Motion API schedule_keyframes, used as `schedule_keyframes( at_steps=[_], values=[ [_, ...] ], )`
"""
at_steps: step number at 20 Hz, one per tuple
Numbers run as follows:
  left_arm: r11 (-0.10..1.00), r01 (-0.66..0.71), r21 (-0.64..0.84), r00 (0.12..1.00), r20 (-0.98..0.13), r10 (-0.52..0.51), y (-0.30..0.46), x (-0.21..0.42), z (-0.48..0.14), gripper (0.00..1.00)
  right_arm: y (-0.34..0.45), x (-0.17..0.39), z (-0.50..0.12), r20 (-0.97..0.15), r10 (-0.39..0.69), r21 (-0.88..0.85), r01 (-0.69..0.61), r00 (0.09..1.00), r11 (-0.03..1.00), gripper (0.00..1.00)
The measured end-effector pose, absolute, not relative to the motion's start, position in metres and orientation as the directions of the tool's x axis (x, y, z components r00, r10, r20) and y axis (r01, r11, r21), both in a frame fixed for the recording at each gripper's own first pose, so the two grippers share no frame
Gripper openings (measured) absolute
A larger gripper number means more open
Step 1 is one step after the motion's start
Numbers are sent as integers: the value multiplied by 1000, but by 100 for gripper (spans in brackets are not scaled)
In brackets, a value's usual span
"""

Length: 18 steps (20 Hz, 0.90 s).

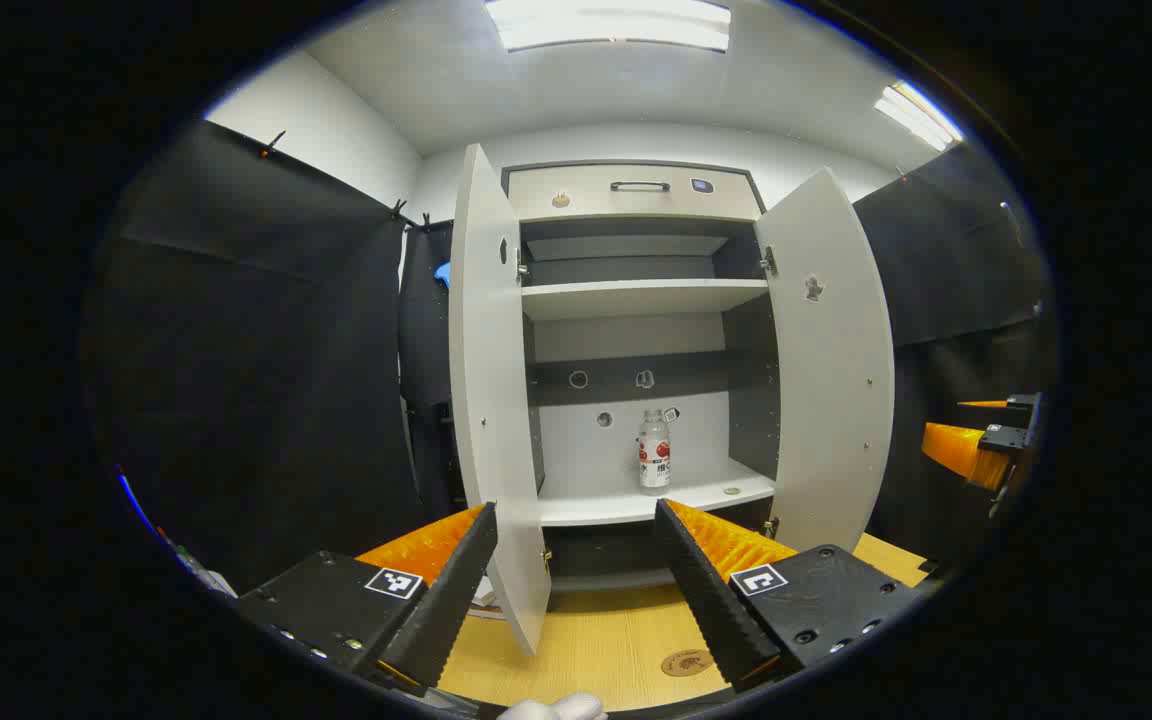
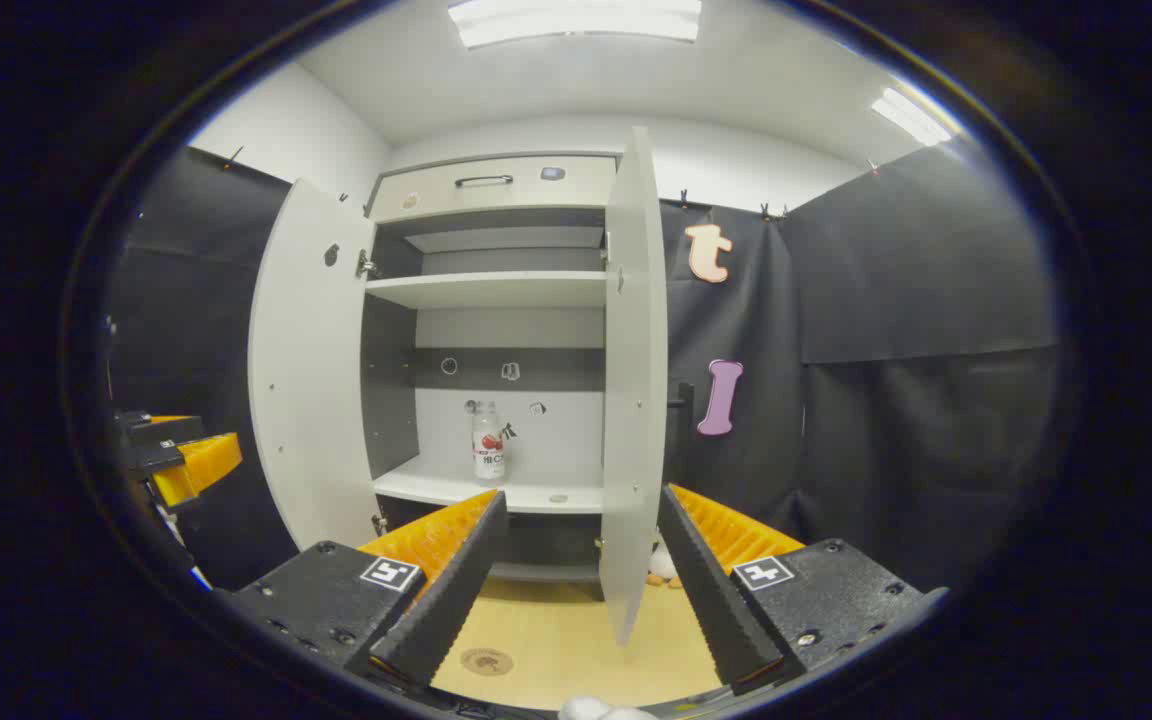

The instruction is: Grasp the bottle in the cabinet with the left hand and place it on the coaster, then close the right door with the right hand and the left door with the left hand.

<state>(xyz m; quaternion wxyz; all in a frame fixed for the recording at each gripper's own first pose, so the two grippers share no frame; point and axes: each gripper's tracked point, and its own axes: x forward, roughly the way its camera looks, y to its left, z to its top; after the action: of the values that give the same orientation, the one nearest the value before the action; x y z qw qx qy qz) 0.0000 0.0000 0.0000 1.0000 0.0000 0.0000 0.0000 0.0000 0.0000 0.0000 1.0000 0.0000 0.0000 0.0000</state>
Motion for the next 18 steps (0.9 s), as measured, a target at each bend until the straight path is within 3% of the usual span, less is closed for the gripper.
schedule_keyframes(
  at_steps=[11,18],
  values=[
    [1000,-24,12,1000,-15,24,5,7,-6,96,4,10,-2,-1,14,-5,-14,1000,1000,99],
    [1000,-11,-13,1000,-20,11,-8,48,-18,96,-8,16,-6,-21,-7,-10,6,1000,1000,99]
  ],
)
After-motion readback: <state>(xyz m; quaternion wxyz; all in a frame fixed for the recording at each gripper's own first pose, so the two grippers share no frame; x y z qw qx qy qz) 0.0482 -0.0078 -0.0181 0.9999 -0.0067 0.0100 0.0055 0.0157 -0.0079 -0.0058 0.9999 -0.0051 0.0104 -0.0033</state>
